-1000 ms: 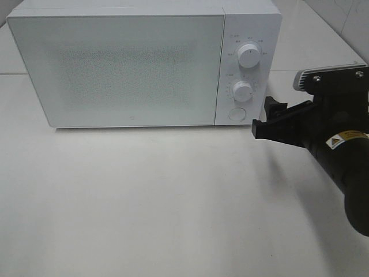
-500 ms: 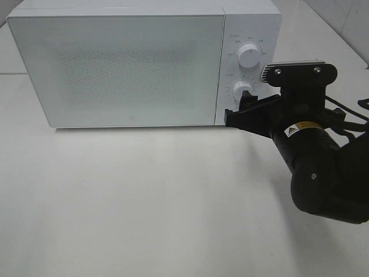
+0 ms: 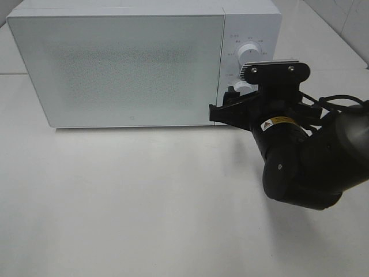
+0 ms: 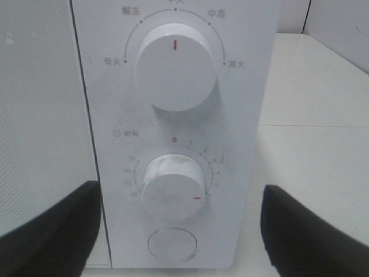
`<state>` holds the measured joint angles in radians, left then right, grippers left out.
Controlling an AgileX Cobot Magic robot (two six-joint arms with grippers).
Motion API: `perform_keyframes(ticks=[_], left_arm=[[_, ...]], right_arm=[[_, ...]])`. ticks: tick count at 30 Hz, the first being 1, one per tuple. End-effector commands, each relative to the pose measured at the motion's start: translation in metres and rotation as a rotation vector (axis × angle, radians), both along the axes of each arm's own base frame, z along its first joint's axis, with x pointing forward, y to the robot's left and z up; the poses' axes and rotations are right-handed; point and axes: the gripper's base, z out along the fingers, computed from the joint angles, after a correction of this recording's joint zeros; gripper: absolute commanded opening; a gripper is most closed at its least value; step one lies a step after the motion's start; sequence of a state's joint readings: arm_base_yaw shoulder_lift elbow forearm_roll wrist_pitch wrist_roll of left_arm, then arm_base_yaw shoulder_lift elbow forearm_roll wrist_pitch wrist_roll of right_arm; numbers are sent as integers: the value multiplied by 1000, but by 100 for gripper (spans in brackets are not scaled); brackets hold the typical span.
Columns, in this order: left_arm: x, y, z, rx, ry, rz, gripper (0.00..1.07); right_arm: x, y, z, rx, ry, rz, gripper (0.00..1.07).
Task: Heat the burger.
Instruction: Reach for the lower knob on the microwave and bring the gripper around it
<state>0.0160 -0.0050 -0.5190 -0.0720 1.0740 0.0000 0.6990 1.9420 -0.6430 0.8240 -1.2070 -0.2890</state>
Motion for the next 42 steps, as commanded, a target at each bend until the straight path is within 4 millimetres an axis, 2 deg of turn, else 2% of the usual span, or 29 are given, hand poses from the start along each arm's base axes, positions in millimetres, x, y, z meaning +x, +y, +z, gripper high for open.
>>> perform_keyframes(ticks=[1,8,17,20,25,37,40,42], left_arm=[[-2,-1,0,-7,-22,-1,101],[-2,-1,0,-7,-22,-1,101],[-2,-1,0,-7,-22,-1,101],[-2,-1,0,-7,-22,-1,101],[-2,-1,0,-7,-22,-1,101],[-2,-1,0,-7,-22,-1,101],[-2,-1,0,-7,-22,-1,101],[-2,-1,0,-7,-22,-1,101]], right_arm=[[8,0,4,-10,-55,-4,74],[26,3,-4,-13,-32,15,74],[38,13,-17,-10,-19,37,74],[43,11,-18,-5,-16,28,74],[47,4,-19,2,-18,5,74],[47,5,-19,22,-16,7,74],[46,5,-19,33,-13,8,71],[46,8,-20,36,0,37,57]])
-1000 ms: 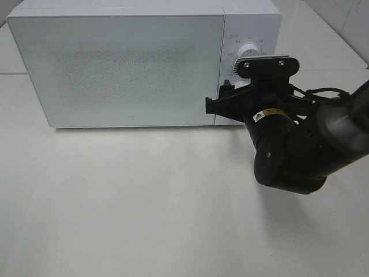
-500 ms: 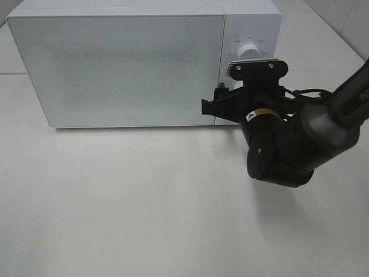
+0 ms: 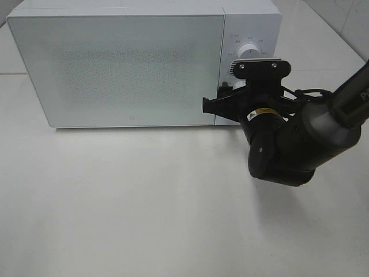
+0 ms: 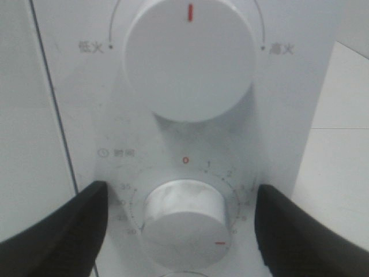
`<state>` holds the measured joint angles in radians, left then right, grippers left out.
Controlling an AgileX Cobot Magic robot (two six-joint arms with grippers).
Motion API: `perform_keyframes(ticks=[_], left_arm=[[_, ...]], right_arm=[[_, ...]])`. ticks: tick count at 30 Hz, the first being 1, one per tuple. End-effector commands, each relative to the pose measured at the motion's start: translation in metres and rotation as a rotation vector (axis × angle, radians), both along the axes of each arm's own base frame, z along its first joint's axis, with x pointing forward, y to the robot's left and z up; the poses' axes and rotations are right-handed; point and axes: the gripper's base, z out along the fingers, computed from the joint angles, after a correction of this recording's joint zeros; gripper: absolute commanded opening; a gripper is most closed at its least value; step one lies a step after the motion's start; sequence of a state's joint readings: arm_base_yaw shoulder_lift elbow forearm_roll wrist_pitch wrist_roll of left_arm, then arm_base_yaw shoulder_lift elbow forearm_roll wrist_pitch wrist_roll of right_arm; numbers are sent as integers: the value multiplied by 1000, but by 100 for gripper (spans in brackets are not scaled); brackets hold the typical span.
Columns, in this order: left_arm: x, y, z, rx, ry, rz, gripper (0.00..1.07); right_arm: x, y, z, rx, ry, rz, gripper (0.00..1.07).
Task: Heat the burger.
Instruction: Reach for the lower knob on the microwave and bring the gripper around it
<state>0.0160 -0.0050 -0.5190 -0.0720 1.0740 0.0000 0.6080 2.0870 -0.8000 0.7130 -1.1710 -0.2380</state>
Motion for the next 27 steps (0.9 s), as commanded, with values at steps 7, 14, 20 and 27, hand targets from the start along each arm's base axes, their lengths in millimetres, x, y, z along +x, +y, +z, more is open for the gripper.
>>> perform_keyframes(ticks=[7,14,20,27], left_arm=[[-2,-1,0,-7,-22,-1,101],[-2,-1,0,-7,-22,-1,101],[-2,-1,0,-7,-22,-1,101],[-2,-1,0,-7,-22,-1,101]], right_arm=[[2,4,2,5,-4,39,20],[2,5,2,1,-11,54,0],[2,6,4,5,-27,64,0],[3,6,4,177,-33,29,0]])
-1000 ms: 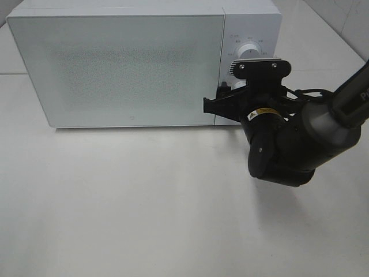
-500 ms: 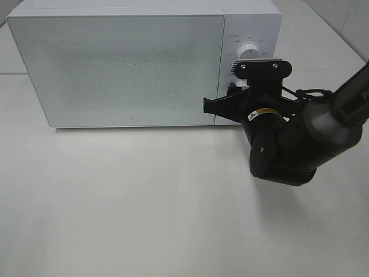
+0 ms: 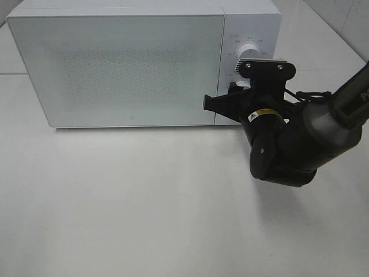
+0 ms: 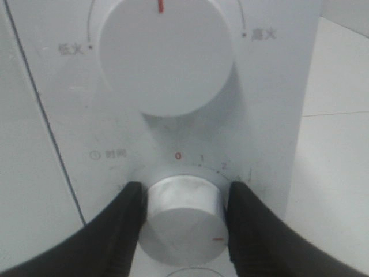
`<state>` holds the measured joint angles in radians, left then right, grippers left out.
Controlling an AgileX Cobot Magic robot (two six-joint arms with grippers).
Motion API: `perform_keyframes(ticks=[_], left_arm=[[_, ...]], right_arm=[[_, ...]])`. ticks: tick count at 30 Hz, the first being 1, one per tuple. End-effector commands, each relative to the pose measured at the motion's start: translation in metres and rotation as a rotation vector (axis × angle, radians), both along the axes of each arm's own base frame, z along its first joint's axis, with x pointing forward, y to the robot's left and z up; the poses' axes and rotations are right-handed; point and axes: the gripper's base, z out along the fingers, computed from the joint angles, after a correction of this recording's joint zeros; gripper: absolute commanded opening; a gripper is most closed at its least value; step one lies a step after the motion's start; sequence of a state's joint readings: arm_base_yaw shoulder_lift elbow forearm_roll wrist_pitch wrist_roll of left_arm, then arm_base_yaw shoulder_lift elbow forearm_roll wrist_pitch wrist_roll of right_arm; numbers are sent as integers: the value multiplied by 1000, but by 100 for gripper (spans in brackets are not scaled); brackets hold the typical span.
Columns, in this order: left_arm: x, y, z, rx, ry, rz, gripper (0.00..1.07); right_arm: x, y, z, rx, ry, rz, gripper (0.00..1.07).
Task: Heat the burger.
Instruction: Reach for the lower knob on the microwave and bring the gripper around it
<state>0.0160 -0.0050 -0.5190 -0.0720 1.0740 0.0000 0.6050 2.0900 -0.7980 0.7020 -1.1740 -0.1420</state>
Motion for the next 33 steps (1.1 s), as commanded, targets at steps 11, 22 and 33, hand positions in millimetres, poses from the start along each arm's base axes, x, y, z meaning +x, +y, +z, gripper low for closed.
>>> perform_keyframes(ticks=[11,22,33], left_arm=[[-2,-1,0,-7,-22,-1,101],[-2,-1,0,-7,-22,-1,101],[-2,-1,0,-7,-22,-1,100]], right_arm=[[1,18,5,659,23,55,0],[0,25,6,1273,116,-7,0],[0,28,13,1594,122,-2,0]])
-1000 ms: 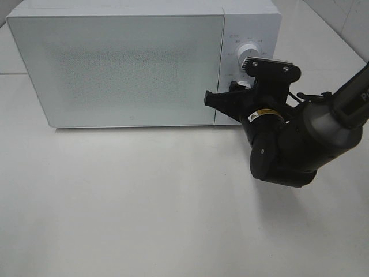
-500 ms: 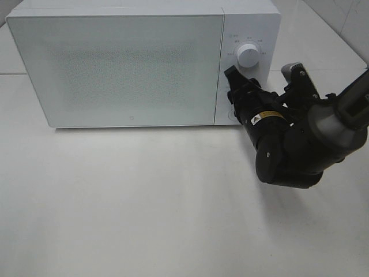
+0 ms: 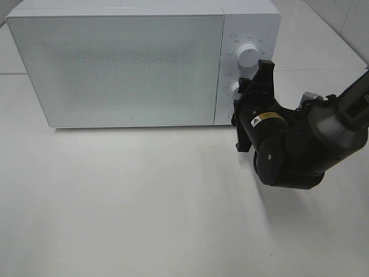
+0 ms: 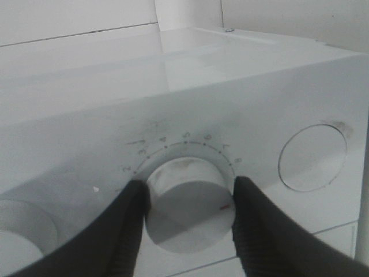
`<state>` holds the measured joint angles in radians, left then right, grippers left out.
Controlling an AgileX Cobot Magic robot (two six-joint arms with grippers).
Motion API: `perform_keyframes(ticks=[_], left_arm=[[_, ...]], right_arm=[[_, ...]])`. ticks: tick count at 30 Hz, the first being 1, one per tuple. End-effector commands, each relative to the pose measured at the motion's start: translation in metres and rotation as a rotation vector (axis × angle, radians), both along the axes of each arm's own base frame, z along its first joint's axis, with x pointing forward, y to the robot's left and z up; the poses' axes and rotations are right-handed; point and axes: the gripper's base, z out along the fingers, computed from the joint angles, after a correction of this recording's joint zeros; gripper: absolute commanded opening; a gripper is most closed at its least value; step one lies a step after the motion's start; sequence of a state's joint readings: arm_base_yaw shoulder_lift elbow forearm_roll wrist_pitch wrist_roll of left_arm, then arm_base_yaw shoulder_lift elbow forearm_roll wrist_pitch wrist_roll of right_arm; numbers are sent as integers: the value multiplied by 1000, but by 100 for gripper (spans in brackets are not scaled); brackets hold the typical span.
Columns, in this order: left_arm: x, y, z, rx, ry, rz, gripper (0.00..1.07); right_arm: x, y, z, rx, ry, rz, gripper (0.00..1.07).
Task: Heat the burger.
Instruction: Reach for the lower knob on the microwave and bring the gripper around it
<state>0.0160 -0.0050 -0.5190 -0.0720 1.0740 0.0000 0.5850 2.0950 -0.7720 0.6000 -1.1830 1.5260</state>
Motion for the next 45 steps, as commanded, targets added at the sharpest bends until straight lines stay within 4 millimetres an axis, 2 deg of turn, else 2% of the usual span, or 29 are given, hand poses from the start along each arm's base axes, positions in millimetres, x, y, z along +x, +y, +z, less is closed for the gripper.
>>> perform_keyframes(ticks=[1,16,29,34,36,37,38,40,42,43,44,45], left_arm=[[-2,-1,0,-7,-22,-1,100],[-2,-1,0,-7,-22,-1,100],[-2,-1,0,-7,-22,-1,100],[-2,-1,0,-7,-22,-1,100],[-2,-1,0,-7,-22,-1,100],[-2,-1,0,-7,-22,-1,100],[-2,-1,0,-7,-22,-1,100],[-2,-1,0,-7,-22,-1,100],[-2,-1,0,-7,-22,-1,100],[-2,-1,0,-7,-22,-1,100],[-2,-1,0,-7,-22,-1,100],[-2,-1,0,-7,-22,-1,100]], right_arm=[[2,30,17,17,-120,234,0],[2,30,19,44,-131,225,1],[4,23,19,40,-137,152,9],[4,21,19,13,-144,124,19],[5,17,20,-4,-149,87,28],[5,17,20,-4,-149,87,28],[5,14,20,-14,-150,53,35],[4,12,19,-19,-147,34,39],[5,8,18,-28,-139,0,48],[5,8,18,-28,-139,0,48],[5,8,18,-42,-139,-3,55],[5,8,18,-42,-139,-3,55]])
